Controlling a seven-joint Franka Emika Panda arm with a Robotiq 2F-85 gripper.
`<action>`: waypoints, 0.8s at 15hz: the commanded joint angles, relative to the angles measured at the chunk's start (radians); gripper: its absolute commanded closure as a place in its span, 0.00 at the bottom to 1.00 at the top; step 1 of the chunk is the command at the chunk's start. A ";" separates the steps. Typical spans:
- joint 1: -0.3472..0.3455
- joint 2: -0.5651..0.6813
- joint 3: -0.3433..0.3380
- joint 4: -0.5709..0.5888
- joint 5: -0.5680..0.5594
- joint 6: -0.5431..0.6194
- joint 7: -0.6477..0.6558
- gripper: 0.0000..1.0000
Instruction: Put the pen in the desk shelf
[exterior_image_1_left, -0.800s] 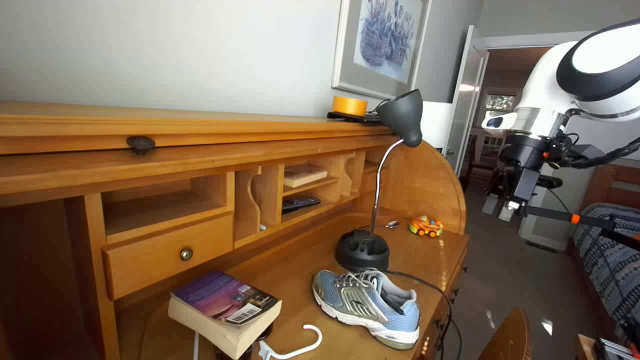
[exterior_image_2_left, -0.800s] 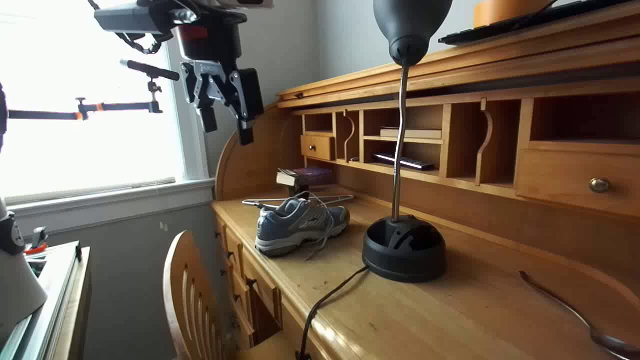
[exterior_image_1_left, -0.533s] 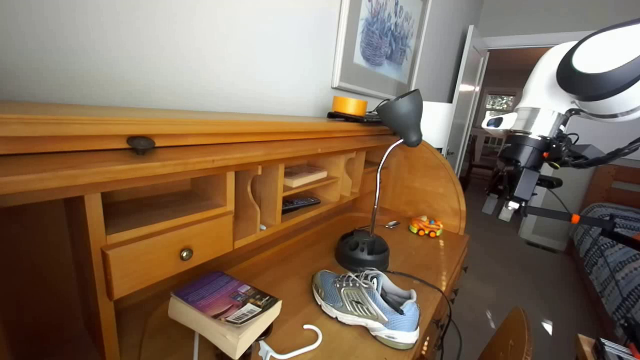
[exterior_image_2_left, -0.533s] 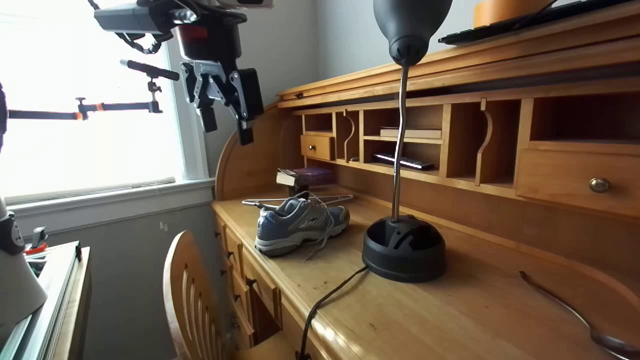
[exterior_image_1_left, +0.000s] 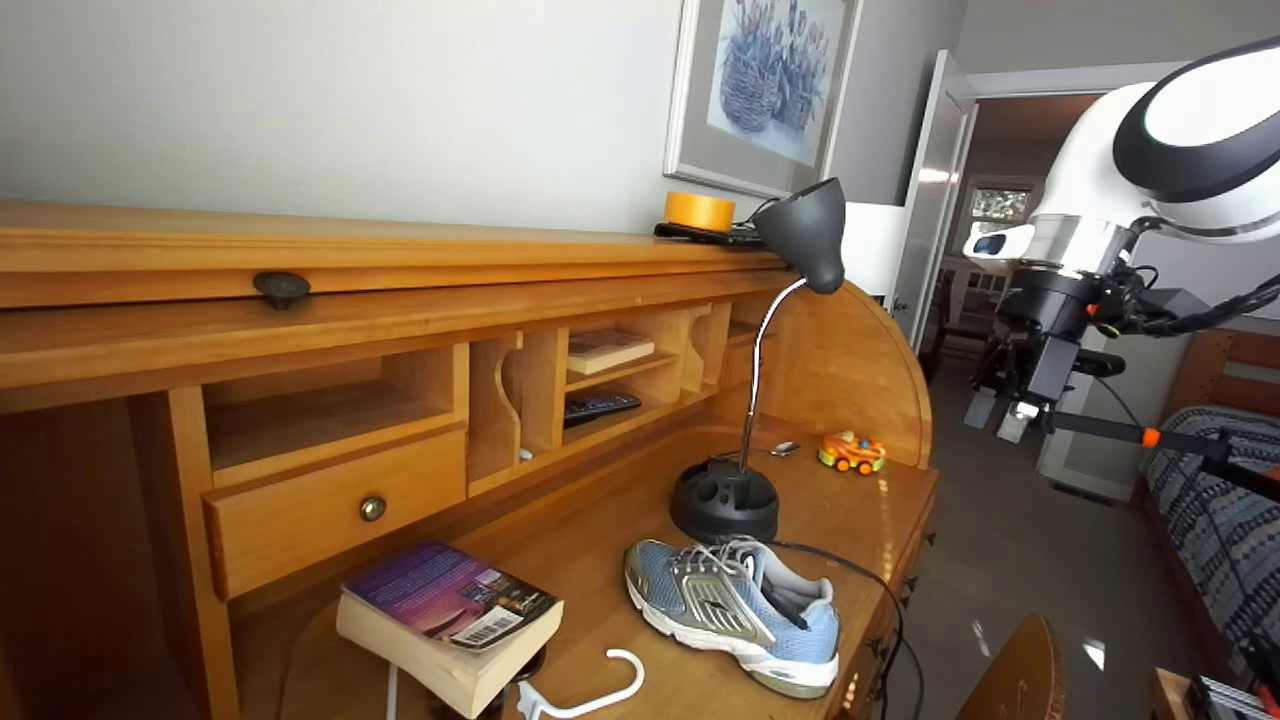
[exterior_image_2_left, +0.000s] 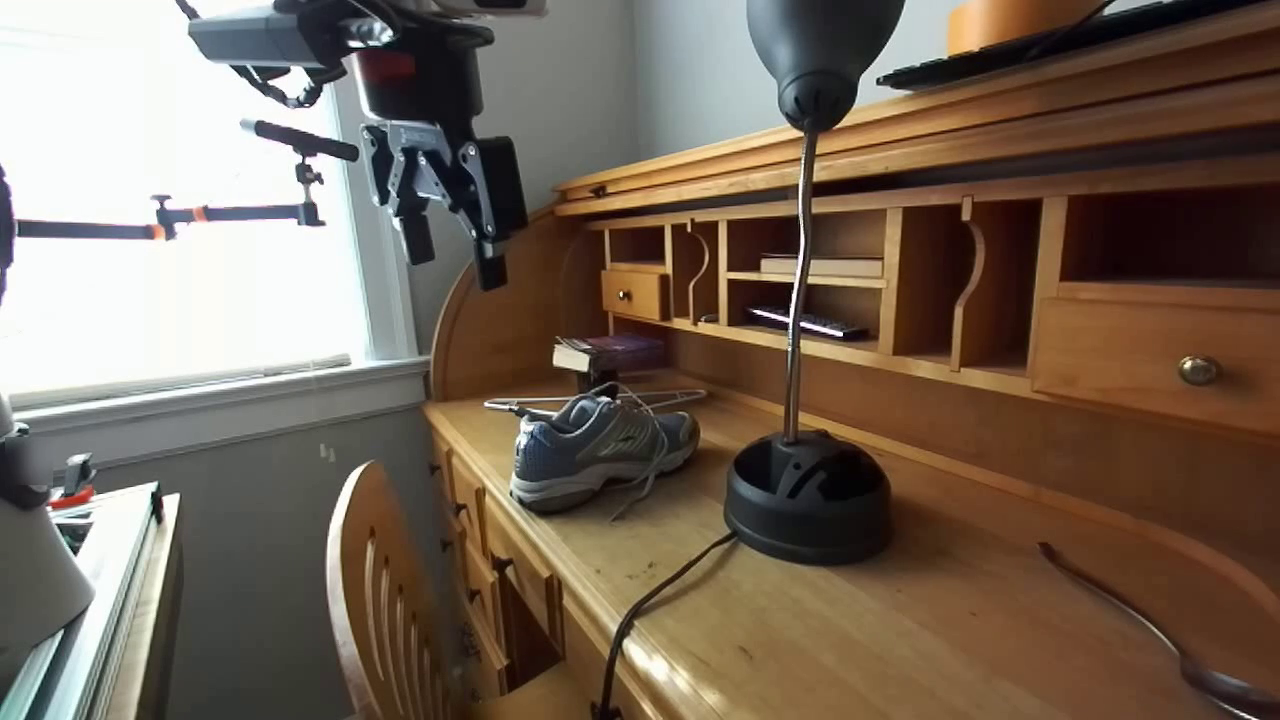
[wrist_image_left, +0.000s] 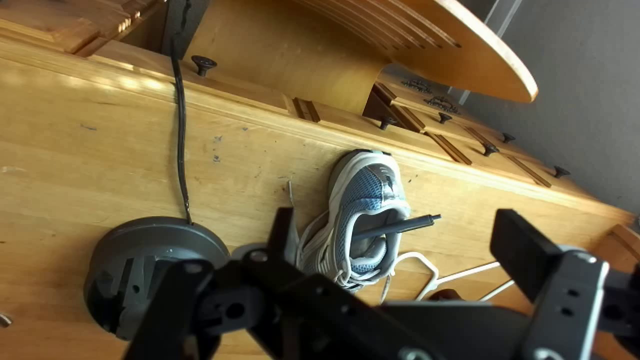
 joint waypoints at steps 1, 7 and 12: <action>-0.008 0.069 0.065 0.003 0.079 0.033 0.029 0.00; 0.026 0.300 0.309 0.003 0.192 0.319 0.455 0.00; 0.019 0.478 0.465 0.089 0.178 0.293 0.790 0.00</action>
